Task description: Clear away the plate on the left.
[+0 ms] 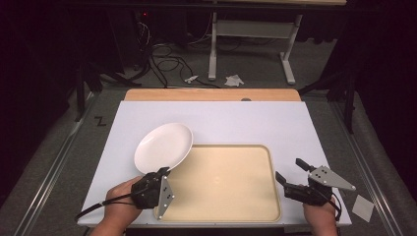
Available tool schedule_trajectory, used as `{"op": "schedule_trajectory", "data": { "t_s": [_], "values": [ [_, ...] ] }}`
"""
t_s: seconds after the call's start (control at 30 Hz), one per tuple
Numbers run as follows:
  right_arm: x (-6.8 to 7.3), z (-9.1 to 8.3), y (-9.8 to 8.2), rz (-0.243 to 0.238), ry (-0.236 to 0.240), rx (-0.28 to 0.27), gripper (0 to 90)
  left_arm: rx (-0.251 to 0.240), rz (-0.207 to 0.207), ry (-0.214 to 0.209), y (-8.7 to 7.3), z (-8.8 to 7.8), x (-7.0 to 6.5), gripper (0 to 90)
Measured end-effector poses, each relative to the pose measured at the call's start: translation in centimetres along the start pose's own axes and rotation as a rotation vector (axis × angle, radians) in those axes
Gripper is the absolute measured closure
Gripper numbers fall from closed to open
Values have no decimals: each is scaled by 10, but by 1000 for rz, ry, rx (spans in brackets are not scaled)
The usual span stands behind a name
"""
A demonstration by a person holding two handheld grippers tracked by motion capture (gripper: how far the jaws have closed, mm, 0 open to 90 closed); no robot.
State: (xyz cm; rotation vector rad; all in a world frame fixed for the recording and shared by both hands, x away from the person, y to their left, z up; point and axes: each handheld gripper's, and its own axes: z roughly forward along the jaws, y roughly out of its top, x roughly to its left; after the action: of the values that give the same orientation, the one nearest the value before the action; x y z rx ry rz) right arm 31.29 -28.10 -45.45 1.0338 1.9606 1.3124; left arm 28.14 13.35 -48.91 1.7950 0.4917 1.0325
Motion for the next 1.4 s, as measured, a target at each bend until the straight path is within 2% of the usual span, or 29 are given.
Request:
{"op": "schedule_trajectory", "data": {
  "t_s": [0.17, 0.27, 0.33, 0.47, 0.5, 0.6, 0.7, 0.73, 0.8, 0.93, 1.13, 1.17, 1.23, 1.33, 1.4],
  "values": [
    [0, 2, 0, 3, 1, 8, 163, -15, 5, -45, 6, 5, -13, 873],
    [-1, 2, -1, -3, 3, 2, 163, -20, 4, -57, 9, 5, -18, 873],
    [-1, 1, -1, 2, 2, 2, 163, -28, 23, -79, 13, 6, -27, 873],
    [-1, 0, 0, -1, 1, -4, 162, -37, 28, -106, 18, 6, -36, 873],
    [0, 0, 0, 3, 0, -3, 162, -49, 38, -123, 20, 6, -43, 873],
    [-1, 1, 0, -2, -2, -1, 163, -60, 28, -141, 22, 6, -47, 873],
    [1, 1, 0, 4, -2, 4, 163, -52, 58, -166, 24, 7, -58, 873],
    [1, 1, 0, 4, -2, 4, 163, -52, 58, -166, 24, 7, -58, 873],
    [0, 1, 0, 2, -1, 4, 162, -56, 51, -192, 25, 8, -63, 872],
    [-1, 1, 0, -1, -2, 2, 163, -38, 71, -214, 24, 12, -69, 872],
    [0, 1, 0, -5, -2, 0, 162, -63, 67, -252, 33, 16, -79, 872],
    [0, 0, 0, -4, -2, 0, 163, -66, 82, -263, 34, 18, -84, 872],
    [0, 0, 1, -6, -1, -4, 163, -70, 87, -278, 35, 20, -88, 873],
    [0, 0, 0, 5, -10, 3, 163, -66, 78, -292, 34, 24, -89, 872],
    [-1, 0, 0, -4, -12, -1, 163, -65, 78, -293, 33, 25, -90, 873]
  ]
}}
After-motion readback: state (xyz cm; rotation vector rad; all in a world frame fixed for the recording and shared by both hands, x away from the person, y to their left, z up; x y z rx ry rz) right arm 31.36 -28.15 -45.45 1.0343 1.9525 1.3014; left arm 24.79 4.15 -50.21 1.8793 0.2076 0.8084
